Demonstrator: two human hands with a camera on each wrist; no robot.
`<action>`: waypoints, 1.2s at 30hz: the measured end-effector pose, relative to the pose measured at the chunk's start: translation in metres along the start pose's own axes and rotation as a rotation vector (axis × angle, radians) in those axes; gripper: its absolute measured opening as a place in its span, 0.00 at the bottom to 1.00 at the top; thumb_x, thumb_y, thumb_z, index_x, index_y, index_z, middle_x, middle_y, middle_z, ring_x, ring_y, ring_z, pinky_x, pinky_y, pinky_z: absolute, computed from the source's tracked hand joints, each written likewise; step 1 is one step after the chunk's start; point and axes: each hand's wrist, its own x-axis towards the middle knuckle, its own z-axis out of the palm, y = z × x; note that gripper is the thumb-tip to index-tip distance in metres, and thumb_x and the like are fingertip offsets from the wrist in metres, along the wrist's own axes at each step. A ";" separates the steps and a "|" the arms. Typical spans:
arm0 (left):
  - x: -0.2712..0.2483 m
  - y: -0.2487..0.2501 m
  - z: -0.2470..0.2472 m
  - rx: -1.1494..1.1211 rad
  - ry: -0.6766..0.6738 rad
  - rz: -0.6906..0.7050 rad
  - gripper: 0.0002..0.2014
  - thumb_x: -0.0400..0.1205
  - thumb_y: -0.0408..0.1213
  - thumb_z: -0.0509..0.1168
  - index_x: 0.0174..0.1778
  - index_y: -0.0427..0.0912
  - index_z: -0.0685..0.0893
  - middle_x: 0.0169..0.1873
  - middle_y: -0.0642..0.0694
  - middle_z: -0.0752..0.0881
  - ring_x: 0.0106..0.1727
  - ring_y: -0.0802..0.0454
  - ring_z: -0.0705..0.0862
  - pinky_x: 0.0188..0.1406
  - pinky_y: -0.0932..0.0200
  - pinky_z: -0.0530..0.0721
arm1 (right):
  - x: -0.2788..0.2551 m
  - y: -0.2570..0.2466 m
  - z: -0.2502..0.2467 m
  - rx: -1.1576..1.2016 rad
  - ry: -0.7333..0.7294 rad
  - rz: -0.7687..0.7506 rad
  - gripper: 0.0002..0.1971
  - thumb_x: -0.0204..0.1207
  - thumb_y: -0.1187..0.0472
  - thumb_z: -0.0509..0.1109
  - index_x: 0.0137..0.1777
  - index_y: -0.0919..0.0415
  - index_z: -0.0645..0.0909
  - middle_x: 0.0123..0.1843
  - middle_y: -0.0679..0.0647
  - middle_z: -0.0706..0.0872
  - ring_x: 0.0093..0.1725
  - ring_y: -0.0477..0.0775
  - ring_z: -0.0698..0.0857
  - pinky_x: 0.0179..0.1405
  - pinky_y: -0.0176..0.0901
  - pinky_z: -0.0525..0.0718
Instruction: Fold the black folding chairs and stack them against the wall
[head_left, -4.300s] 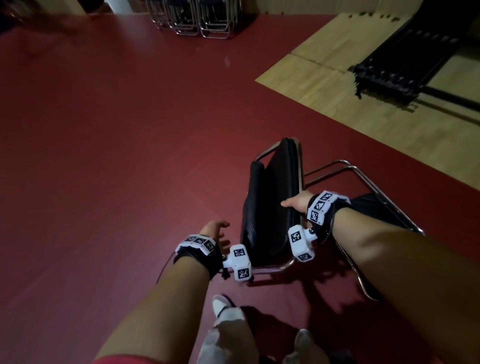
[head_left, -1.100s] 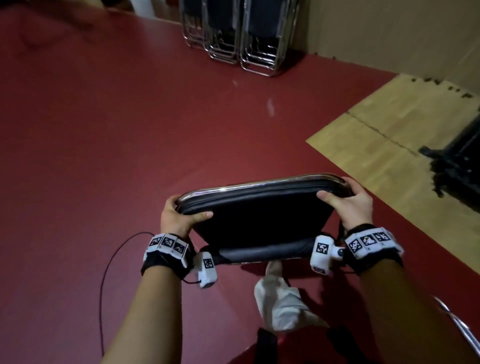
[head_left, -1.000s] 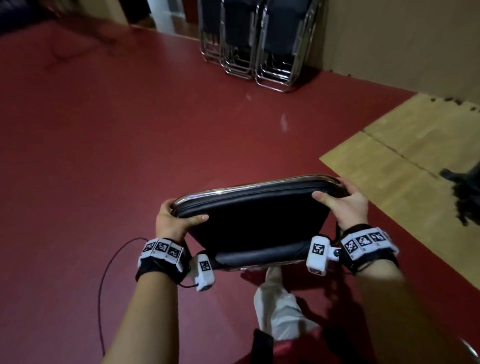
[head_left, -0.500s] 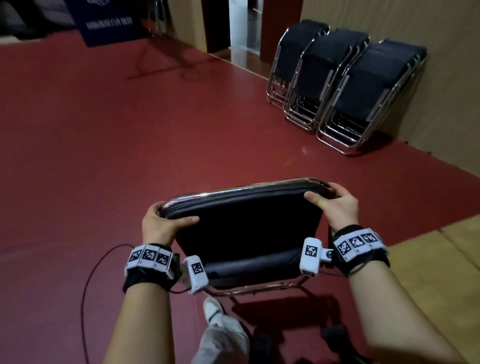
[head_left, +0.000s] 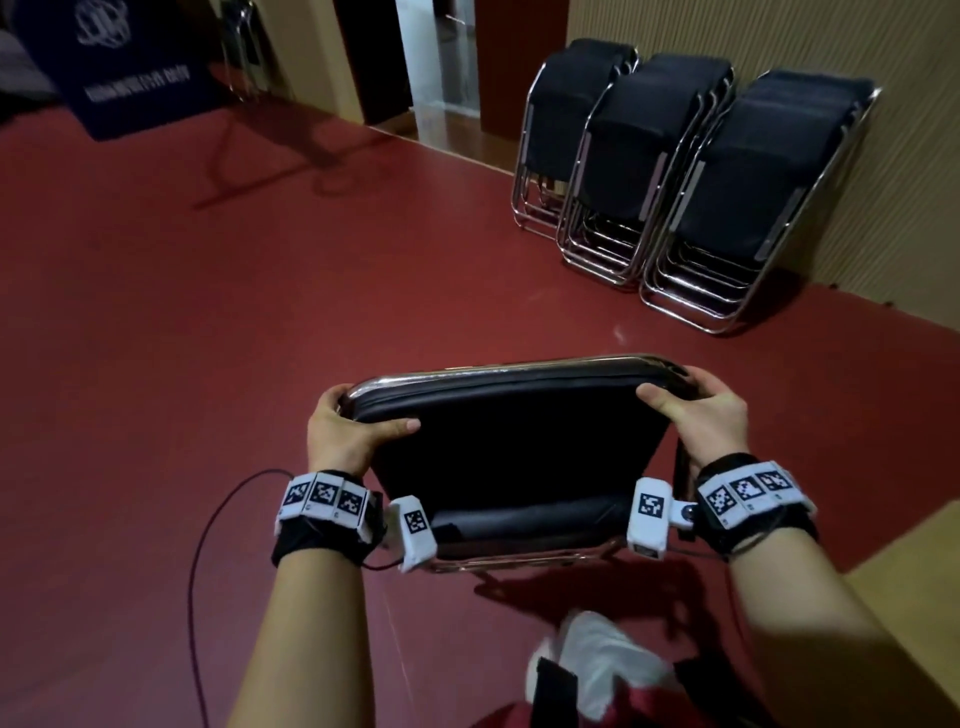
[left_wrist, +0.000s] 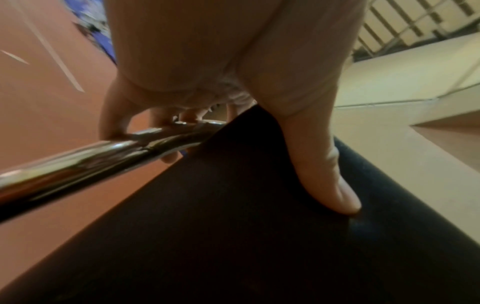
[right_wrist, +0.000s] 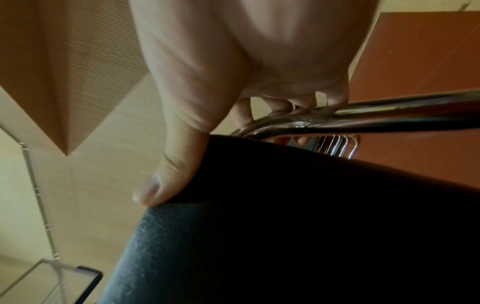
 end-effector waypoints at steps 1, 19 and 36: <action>0.022 0.006 0.010 0.004 -0.006 0.005 0.47 0.51 0.33 0.90 0.67 0.43 0.79 0.55 0.50 0.86 0.56 0.51 0.86 0.61 0.56 0.85 | 0.020 0.000 0.013 0.000 0.007 0.007 0.34 0.55 0.53 0.89 0.63 0.56 0.85 0.57 0.49 0.89 0.57 0.50 0.87 0.55 0.37 0.81; 0.418 0.108 0.225 -0.009 0.081 -0.020 0.47 0.52 0.32 0.90 0.68 0.38 0.79 0.56 0.46 0.87 0.58 0.48 0.87 0.61 0.55 0.85 | 0.451 -0.105 0.236 0.016 -0.090 -0.043 0.41 0.45 0.45 0.90 0.62 0.55 0.85 0.56 0.49 0.90 0.56 0.49 0.88 0.60 0.45 0.85; 0.828 0.218 0.414 0.047 -0.117 0.038 0.45 0.51 0.32 0.90 0.65 0.41 0.81 0.55 0.47 0.87 0.57 0.48 0.87 0.63 0.50 0.87 | 0.764 -0.183 0.425 0.064 0.114 -0.007 0.27 0.58 0.57 0.88 0.58 0.59 0.86 0.54 0.54 0.90 0.52 0.51 0.88 0.57 0.42 0.84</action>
